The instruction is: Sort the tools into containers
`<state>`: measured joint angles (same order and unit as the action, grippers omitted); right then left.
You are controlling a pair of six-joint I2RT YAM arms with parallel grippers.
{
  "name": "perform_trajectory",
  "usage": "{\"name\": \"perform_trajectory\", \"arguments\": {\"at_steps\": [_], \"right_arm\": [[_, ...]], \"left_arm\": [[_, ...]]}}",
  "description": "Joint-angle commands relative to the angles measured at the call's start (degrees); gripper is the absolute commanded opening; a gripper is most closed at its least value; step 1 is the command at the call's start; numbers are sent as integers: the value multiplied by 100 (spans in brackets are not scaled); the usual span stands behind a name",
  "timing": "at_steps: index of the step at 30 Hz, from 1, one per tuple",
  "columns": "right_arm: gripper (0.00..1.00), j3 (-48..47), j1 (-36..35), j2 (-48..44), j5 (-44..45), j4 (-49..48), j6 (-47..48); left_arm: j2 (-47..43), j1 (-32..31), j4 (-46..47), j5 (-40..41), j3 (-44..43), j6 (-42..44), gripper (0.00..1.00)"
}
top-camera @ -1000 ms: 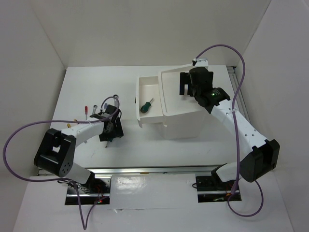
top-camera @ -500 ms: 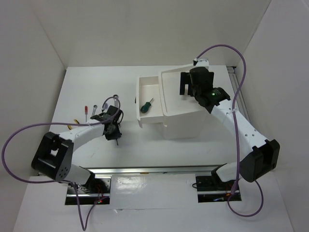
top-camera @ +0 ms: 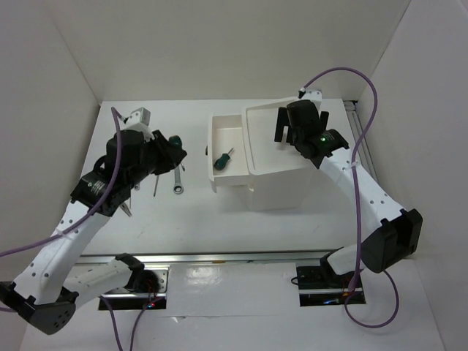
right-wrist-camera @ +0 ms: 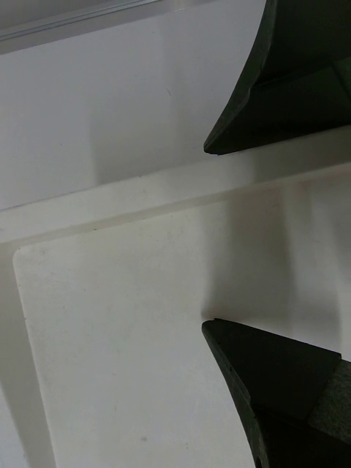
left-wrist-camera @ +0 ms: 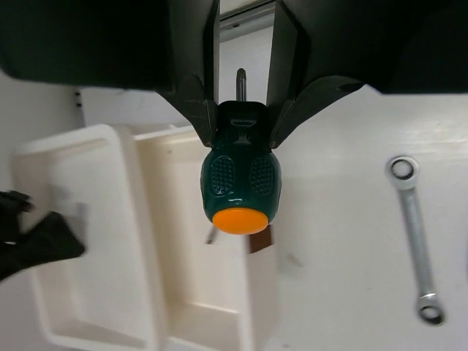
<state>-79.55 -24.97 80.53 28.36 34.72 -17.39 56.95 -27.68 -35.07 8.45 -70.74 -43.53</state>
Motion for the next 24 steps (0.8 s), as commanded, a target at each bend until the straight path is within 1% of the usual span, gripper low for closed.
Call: {"name": "perform_trajectory", "arguments": {"at_steps": [1,4,5,6,7,8,9,10,12,15,16,18,19,20,21,22,24], "right_arm": [[100,-149,-17,182,55,790,-89],[100,-210,36,182,117,843,-203],[100,-210,106,182,178,843,-204],[100,-210,107,182,179,843,-265],[100,-210,167,182,179,843,-265],[100,-210,168,182,179,843,-265],[100,-210,168,182,179,843,-265],[100,-210,229,182,179,843,-265],[100,-210,230,182,179,843,-265],[100,-157,230,182,179,843,-265],[100,-157,282,182,231,843,-213],[100,-105,282,113,284,843,-212],[100,-105,282,112,284,843,-212],[100,-53,335,51,336,843,-212],[100,-52,335,50,337,843,-212],[100,-52,335,50,337,843,-160],[100,-52,335,50,389,843,-160]], "left_arm": [[316,-88,702,-993,-203,248,0],[764,-140,1115,-1406,-545,248,0],[1122,-141,1421,-1520,-659,301,0],[1326,-141,1502,-1617,-800,301,0],[1545,-141,1564,-1844,-1140,301,0],[1965,-141,1730,-1925,-1309,362,0],[2178,-141,1732,-1978,-1493,363,0],[2389,-141,1732,-2083,-1869,363,0],[2906,-141,1732,-2084,-2179,415,0],[3304,-141,1679,-2014,-2584,468,1],[3531,-141,1601,-2014,-2663,468,7],[3726,-141,1530,-1961,-2717,468,22],[3858,-141,1529,-2013,-2717,468,43],[3859,-141,1529,-2014,-2639,468,60],[3911,-141,1529,-2014,-2638,407,73],[3912,-141,1529,-2014,-2568,407,79],[3772,-141,1617,-2171,-2515,407,83]]}}
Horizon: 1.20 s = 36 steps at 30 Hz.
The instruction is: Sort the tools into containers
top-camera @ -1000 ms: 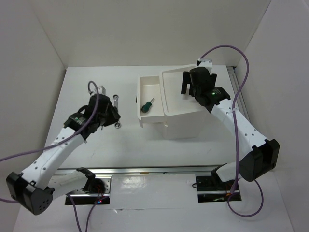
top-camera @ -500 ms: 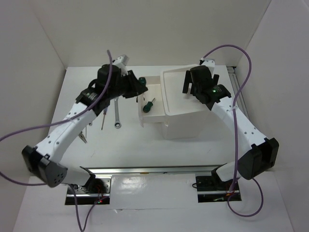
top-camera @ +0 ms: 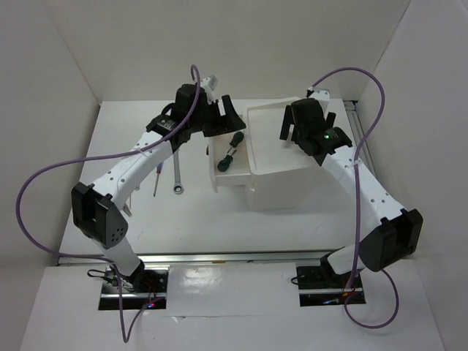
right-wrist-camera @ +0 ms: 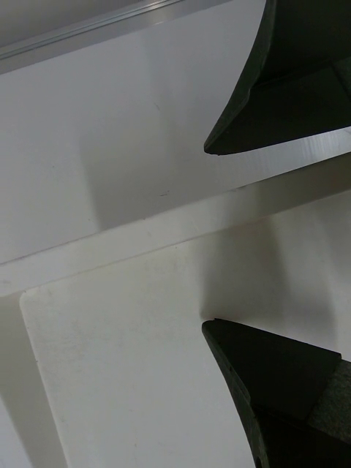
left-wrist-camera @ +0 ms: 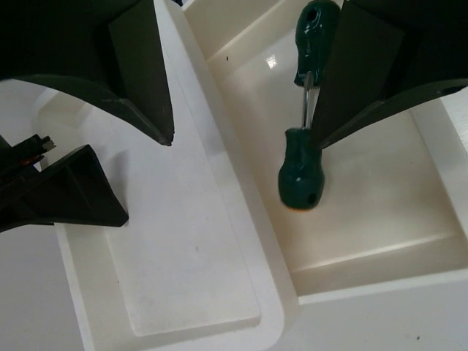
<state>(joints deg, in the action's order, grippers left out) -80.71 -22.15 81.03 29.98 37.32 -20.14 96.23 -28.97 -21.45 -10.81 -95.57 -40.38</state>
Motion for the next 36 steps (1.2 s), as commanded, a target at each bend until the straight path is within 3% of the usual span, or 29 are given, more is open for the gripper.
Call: {"name": "perform_trajectory", "arguments": {"at_steps": [1,3,5,6,11,14,16,17,18,23,31,36], "right_arm": [[100,64,53,-52,228,583,116],[100,64,105,-53,228,583,116],[100,116,106,-114,228,583,116],[100,117,106,-184,228,522,116],[100,169,106,-185,70,522,168],[100,222,106,-246,70,469,221],[100,222,106,-246,70,469,221],[100,222,106,-246,70,469,221],[100,222,106,-246,70,469,221],[100,222,106,-246,70,469,274],[100,407,106,-299,-264,294,485],[100,573,106,-465,-317,241,590]], "left_arm": [[-261,-12,256,-246,-32,144,88],[-516,-12,116,67,-32,224,94],[-964,-12,-314,463,29,285,94],[-1131,-12,-455,1014,273,285,94],[-2351,181,-580,2108,1750,75,90],[-2451,400,-527,2461,2524,-31,81],[-2118,454,-527,2600,2657,-31,36],[-1934,454,-527,2601,2658,-31,8],[-1741,454,-527,2601,2597,-31,0],[-782,287,-150,2190,2105,240,0],[-448,-56,992,977,1692,662,0],[106,-301,1328,124,999,865,0]]}}
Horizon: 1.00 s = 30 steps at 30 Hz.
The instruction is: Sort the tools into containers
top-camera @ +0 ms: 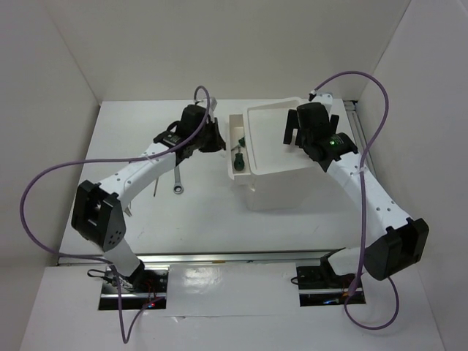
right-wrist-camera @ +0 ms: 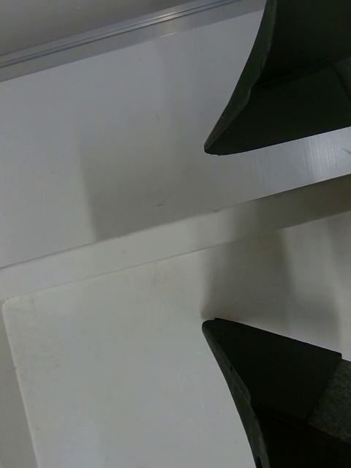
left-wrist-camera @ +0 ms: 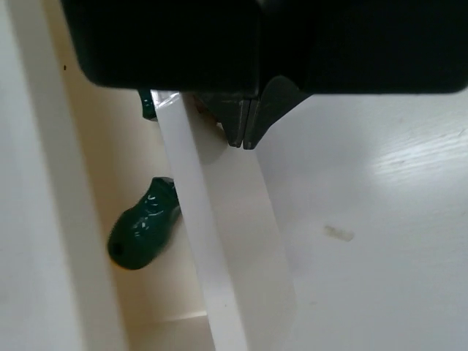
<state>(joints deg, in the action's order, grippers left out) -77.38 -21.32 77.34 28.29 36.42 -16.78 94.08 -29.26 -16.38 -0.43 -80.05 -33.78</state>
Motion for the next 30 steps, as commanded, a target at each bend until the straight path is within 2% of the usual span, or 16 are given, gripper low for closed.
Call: {"name": "perform_trajectory", "arguments": {"at_steps": [1,7,9,13,16,17,19,20,22,23,26,27,30], "right_arm": [[100,241,23,-96,-149,330,254],[100,180,23,-27,-97,391,149],[100,180,23,27,-43,462,69],[100,127,-30,27,193,515,-36],[100,127,-30,-35,256,463,-36],[100,179,-30,-87,256,462,-36],[100,241,-30,-88,256,462,-36],[100,241,-30,-88,256,462,-36],[100,241,-30,-88,256,462,-36],[100,241,-30,-88,256,462,-36],[100,241,-30,-88,203,409,-36],[100,241,-30,-88,203,409,-36],[100,241,-30,-35,256,357,-36]], "left_arm": [[443,-335,751,-915,-703,205,0],[1199,-730,812,-1135,-1205,-49,0],[1200,-783,812,-1047,-1206,-102,0],[894,-731,-12,392,-865,-628,2],[165,-494,247,623,-128,-1130,43],[-11,-328,563,457,502,-1131,58],[-301,-108,1447,54,1050,-1578,84],[-355,154,1845,-584,1645,-1727,84],[-425,341,2802,-1028,2341,-2438,84],[-426,411,3982,-1395,3058,-2710,84],[-199,544,6034,-1750,3994,-3800,81],[142,544,7381,-1898,4406,-4055,81],[899,544,9095,-2259,4595,-4934,78]]}}
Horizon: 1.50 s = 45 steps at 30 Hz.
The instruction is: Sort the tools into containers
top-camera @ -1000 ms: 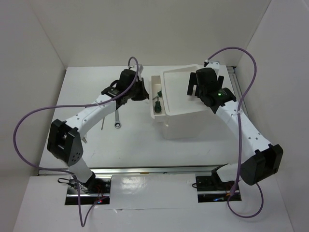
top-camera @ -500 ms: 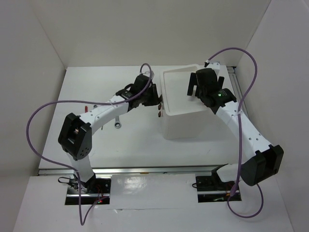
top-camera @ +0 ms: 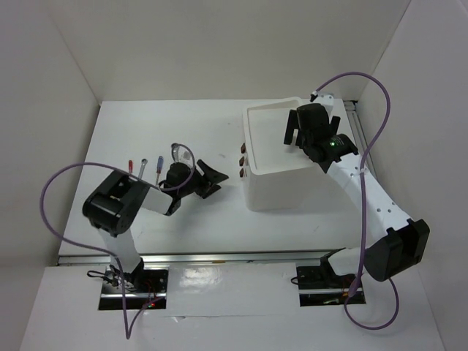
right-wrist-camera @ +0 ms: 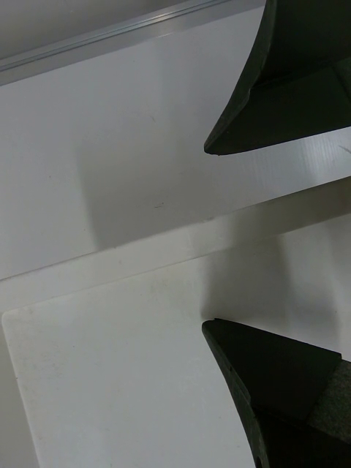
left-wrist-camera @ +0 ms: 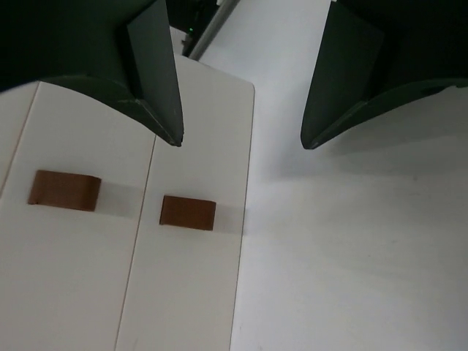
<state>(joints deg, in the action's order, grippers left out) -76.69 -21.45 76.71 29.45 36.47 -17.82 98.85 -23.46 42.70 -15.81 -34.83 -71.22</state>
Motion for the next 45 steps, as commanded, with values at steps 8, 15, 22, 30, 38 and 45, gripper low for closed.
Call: {"name": "perform_trajectory", "arguments": {"at_steps": [8,15,22,30,38,45], "right_arm": [[100,418,45,-86,25,247,7],[100,409,45,-86,25,247,7],[100,461,45,-34,-27,247,60],[100,461,45,72,-27,247,60],[100,461,45,72,-27,194,60],[100,461,45,72,-80,194,60]], "left_arm": [[2103,-97,6242,-651,-112,-2458,76],[2103,-202,6041,-651,-665,-2458,76],[2156,-307,6101,-528,-1079,-2511,73],[2043,-308,6268,-528,-1131,-2695,72],[1550,-308,6260,-528,-1070,-2704,69],[1348,-492,5970,-581,-1123,-2572,63]]}}
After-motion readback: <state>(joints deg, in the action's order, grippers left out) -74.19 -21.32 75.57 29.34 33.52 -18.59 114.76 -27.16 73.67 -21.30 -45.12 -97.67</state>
